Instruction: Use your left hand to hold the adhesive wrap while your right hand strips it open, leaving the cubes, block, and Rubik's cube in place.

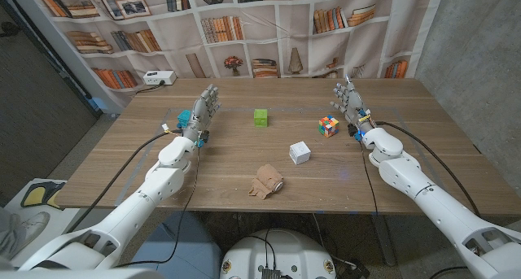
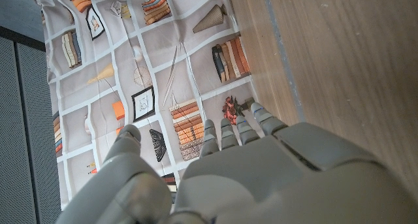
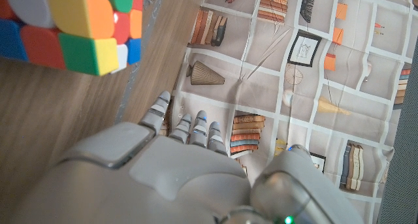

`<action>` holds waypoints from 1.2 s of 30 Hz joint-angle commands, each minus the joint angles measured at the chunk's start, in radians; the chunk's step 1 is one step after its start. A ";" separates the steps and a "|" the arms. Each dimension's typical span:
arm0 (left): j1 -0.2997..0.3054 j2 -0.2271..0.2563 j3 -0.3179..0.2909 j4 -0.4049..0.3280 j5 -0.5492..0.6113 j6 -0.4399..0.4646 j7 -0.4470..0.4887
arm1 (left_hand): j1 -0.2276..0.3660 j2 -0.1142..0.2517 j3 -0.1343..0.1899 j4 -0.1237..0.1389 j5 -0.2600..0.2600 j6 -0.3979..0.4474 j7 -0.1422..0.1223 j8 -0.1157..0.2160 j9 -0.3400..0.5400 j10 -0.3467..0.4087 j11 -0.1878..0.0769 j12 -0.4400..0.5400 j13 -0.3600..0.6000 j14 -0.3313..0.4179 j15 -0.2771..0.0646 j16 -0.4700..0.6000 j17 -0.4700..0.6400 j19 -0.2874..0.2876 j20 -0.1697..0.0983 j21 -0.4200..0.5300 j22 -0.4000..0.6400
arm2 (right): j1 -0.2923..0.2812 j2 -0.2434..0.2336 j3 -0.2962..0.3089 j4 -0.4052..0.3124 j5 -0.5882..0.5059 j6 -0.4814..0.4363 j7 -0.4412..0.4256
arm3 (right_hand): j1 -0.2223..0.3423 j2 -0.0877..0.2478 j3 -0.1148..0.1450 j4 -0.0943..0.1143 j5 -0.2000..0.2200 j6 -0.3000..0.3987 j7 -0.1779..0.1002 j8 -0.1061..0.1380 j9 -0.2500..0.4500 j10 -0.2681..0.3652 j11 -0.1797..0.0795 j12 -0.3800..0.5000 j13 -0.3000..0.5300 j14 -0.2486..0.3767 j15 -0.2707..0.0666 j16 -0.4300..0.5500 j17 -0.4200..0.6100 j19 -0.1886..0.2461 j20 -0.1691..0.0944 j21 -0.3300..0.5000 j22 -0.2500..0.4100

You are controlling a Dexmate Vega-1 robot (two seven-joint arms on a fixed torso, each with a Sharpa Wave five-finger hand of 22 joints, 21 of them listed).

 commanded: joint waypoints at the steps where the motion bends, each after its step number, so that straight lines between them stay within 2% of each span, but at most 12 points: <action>1: 0.005 0.012 0.010 -0.012 0.020 -0.006 -0.002 | -0.008 0.008 -0.001 0.000 0.008 0.009 -0.001 0.004 0.004 0.011 0.002 0.007 0.002 0.003 -0.004 0.010 0.001 0.004 0.001 0.001 0.003 | -0.013 0.005 0.006 -0.003 0.008 0.016 0.002 | 0.005 0.004 -0.003 0.001 0.002 0.008 0.029 0.008 0.002 0.002 0.031 0.005 0.003 -0.004 0.011 0.004 0.001 -0.006 -0.006 0.006 0.002; 8: 0.009 0.016 0.011 -0.039 0.025 0.015 0.020 | -0.006 0.021 0.003 0.001 0.010 0.011 -0.002 0.003 0.004 0.007 0.004 0.004 0.002 -0.004 -0.007 0.007 0.001 0.000 0.000 -0.002 0.003 | -0.020 -0.006 0.009 -0.016 0.006 0.017 0.007 | 0.008 0.003 -0.003 -0.002 0.001 0.007 0.039 0.007 0.002 -0.006 0.032 0.003 0.002 -0.010 0.020 0.003 0.000 -0.018 -0.021 0.003 0.001; 10: 0.005 0.013 0.012 -0.038 0.030 0.017 0.029 | -0.006 0.026 0.004 0.002 0.011 0.013 -0.001 0.003 0.004 0.010 0.004 0.005 0.002 -0.003 -0.007 0.008 0.001 0.000 0.002 -0.002 0.003 | -0.024 -0.017 0.013 -0.025 0.007 0.005 0.001 | 0.009 0.002 -0.003 -0.003 0.000 0.007 0.039 0.007 0.001 -0.007 0.033 0.002 0.001 -0.014 0.021 0.002 -0.001 -0.028 -0.034 0.001 0.001; 16: 0.016 0.008 0.011 -0.059 0.023 0.009 0.029 | -0.005 0.032 0.006 0.002 0.012 0.016 -0.003 0.003 0.004 0.011 0.002 0.006 0.002 -0.005 -0.009 0.007 0.001 0.000 -0.001 -0.003 0.003 | -0.028 -0.020 0.022 -0.018 0.022 0.007 0.013 | 0.011 0.001 -0.004 -0.005 0.000 0.007 0.039 0.006 0.001 -0.013 0.033 0.001 0.001 -0.018 0.019 0.001 -0.002 -0.034 -0.036 0.000 0.000; 17: 0.017 0.006 0.010 -0.060 0.017 0.006 0.022 | -0.005 0.032 0.005 0.002 0.012 0.016 -0.003 0.003 0.004 0.011 0.002 0.005 0.002 -0.005 -0.009 0.007 0.001 0.000 -0.001 -0.003 0.003 | -0.029 -0.022 0.023 -0.020 0.022 0.006 0.011 | 0.011 0.000 -0.005 -0.006 -0.001 0.006 0.040 0.006 0.001 -0.006 0.040 0.004 0.001 -0.012 0.020 0.004 -0.001 -0.040 -0.033 0.000 0.000; 21: 0.012 0.012 0.018 -0.067 0.039 -0.002 0.023 | -0.005 0.033 0.005 0.001 0.012 0.017 -0.003 0.003 0.004 0.012 0.002 0.006 0.002 -0.006 -0.010 0.006 0.000 -0.001 -0.001 -0.004 0.003 | -0.027 -0.033 0.026 -0.018 0.026 0.003 0.025 | 0.007 -0.002 -0.007 -0.006 -0.002 0.003 0.042 0.004 0.001 0.000 0.037 0.007 0.002 -0.002 0.020 0.010 0.001 -0.044 -0.020 0.002 0.000; 27: 0.008 0.019 0.029 -0.078 0.078 0.007 0.053 | -0.008 0.028 0.001 0.000 0.011 0.023 -0.004 0.004 0.004 0.015 0.000 0.007 0.002 -0.006 -0.011 0.007 0.000 -0.004 -0.002 -0.006 0.003 | -0.025 -0.044 0.027 -0.012 0.012 0.019 0.035 | 0.010 -0.001 -0.007 -0.008 -0.002 0.002 0.041 0.004 0.001 -0.010 0.040 0.004 0.002 -0.011 0.021 0.007 0.001 -0.046 -0.035 0.004 0.000; 36: 0.015 0.040 0.036 -0.109 0.135 0.011 0.097 | -0.015 0.021 -0.007 0.000 0.011 0.039 -0.001 0.007 0.003 0.032 -0.001 0.012 0.002 0.002 -0.012 0.010 0.001 -0.003 -0.002 -0.006 0.003 | 0.006 -0.046 0.009 0.011 -0.005 0.016 0.063 | 0.015 0.003 -0.005 -0.011 -0.002 0.003 0.038 0.004 0.001 -0.021 0.038 0.001 0.002 -0.019 0.029 0.005 0.001 -0.048 -0.030 0.005 0.000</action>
